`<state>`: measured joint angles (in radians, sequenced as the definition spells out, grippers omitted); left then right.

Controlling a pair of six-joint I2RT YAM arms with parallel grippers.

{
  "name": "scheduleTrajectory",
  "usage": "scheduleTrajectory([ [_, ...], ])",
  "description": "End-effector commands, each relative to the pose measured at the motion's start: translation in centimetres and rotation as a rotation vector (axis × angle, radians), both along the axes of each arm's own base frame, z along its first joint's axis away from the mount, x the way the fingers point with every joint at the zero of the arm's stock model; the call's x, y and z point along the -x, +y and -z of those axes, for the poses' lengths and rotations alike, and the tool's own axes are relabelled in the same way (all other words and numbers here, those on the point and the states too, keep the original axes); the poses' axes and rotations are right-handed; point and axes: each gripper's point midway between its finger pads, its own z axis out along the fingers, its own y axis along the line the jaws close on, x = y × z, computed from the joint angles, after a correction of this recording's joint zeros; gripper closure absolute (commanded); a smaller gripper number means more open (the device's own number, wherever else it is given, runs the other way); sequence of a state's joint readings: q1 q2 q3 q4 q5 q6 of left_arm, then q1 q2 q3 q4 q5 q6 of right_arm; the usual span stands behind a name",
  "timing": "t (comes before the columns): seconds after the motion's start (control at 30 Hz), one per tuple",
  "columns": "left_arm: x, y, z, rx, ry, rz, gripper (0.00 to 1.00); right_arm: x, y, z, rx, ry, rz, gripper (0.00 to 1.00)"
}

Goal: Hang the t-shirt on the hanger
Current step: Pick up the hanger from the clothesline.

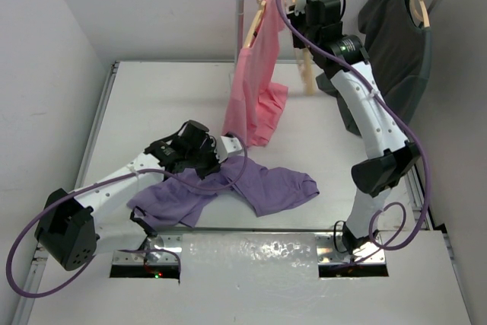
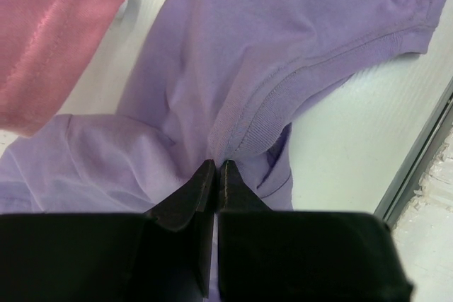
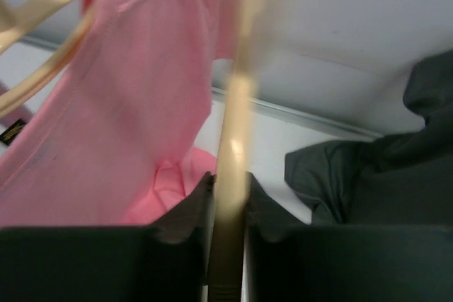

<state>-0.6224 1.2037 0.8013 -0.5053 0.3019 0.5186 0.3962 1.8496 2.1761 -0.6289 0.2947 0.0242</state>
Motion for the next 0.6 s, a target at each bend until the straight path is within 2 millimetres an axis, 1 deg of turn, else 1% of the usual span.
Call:
scheduleTrajectory([
  [0.0,-0.6,-0.6,-1.4,0.037,-0.061,0.006,1.00,-0.1,-0.7,-1.9,-0.023,-0.053,0.035,0.88],
  [0.07,-0.5,-0.5,-1.3,0.037,-0.058,0.006,1.00,0.2,-1.1,-1.9,-0.026,-0.066,0.054,0.96],
  [0.1,-0.5,-0.4,-1.1,0.033,-0.057,0.003,1.00,0.4,-1.7,-1.2,-0.015,-0.059,0.082,1.00],
  [0.13,-0.6,-0.5,-1.2,0.037,-0.060,0.003,1.00,0.8,-2.0,-2.6,-0.023,-0.100,0.088,1.00],
  [0.17,-0.6,-0.6,-1.1,0.036,-0.061,0.004,1.00,1.0,-2.3,-2.7,-0.022,-0.110,0.094,1.00],
  [0.2,-0.7,-0.5,-1.2,0.037,-0.064,0.002,1.00,1.1,-2.4,-2.3,-0.019,-0.106,0.100,1.00],
  [0.23,-0.7,-0.5,-1.1,0.036,-0.062,0.001,1.00,1.5,-2.9,-3.6,-0.033,-0.146,0.114,1.00],
  [0.3,-0.7,-0.6,-1.2,0.040,-0.062,-0.001,1.00,1.8,-3.0,-4.3,-0.042,-0.173,0.115,1.00],
  [0.33,-0.6,-0.7,-1.1,0.040,-0.058,0.001,1.00,2.2,-3.1,-5.7,-0.061,-0.212,0.110,1.00],
  [0.37,-0.7,-0.7,-1.2,0.042,-0.062,0.000,1.00,2.4,-3.1,-6.1,-0.067,-0.225,0.102,1.00],
  [0.4,-0.8,-0.6,-1.2,0.041,-0.063,-0.003,1.00,2.6,-2.9,-6.0,-0.068,-0.225,0.090,1.00],
  [0.43,-0.8,-0.6,-1.2,0.042,-0.063,-0.006,1.00,2.8,-2.5,-6.5,-0.080,-0.240,0.060,1.00],
  [0.47,-0.8,-0.6,-1.2,0.041,-0.062,-0.006,1.00,3.6,-2.5,-7.3,-0.090,-0.257,0.043,1.00],
  [0.53,-0.8,-0.7,-1.2,0.045,-0.060,-0.006,1.00,4.2,-1.9,-6.6,-0.089,-0.239,0.000,1.00],
  [0.57,-0.8,-0.7,-1.3,0.045,-0.063,-0.007,1.00,5.1,-2.1,-7.1,-0.092,-0.249,-0.010,1.00],
])
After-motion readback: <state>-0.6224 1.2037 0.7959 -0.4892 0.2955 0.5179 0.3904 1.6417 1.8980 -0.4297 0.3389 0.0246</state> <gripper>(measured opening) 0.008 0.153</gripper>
